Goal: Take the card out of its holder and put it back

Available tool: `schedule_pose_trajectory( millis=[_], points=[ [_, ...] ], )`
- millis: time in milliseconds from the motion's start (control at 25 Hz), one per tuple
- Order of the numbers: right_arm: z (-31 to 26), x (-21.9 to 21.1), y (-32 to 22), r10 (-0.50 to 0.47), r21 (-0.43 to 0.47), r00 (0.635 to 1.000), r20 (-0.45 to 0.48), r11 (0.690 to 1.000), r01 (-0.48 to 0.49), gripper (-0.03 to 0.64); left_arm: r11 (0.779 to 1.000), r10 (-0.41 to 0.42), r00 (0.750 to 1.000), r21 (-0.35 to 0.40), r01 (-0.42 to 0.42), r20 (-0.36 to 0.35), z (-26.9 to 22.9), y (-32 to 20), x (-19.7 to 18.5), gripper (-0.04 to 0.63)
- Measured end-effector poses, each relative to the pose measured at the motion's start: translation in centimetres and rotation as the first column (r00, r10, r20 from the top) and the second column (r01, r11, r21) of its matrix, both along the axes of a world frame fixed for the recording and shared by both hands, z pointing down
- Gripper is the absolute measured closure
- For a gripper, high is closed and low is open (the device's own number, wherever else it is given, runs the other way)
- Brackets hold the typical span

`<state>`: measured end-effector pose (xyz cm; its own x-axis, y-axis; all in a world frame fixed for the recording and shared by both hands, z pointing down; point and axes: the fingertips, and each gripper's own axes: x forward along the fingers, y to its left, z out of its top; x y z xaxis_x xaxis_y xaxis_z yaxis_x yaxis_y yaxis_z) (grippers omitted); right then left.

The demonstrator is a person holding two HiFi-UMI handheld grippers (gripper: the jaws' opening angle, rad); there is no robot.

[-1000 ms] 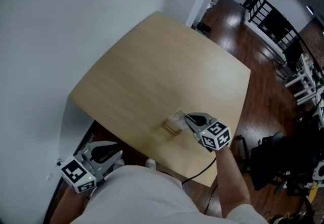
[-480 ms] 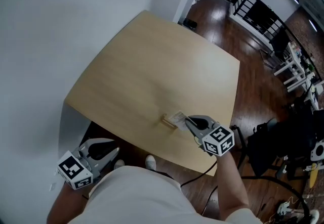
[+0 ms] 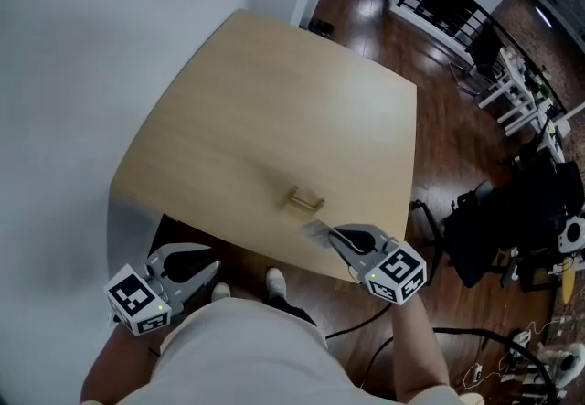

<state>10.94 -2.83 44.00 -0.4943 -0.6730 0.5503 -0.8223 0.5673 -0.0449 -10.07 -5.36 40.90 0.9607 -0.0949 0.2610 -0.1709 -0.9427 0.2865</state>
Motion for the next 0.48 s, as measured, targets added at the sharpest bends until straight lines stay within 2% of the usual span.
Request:
schedule_pose_trajectory(
  millis=[480],
  points=[
    [-0.4,-4.6,6.9,0.071,-0.006,0.997,0.015,0.997,-0.071,0.595,0.993,0.117,0.993,-0.001,-0.117,0.002,0.8,2.4,-1.0,0.528]
  ],
)
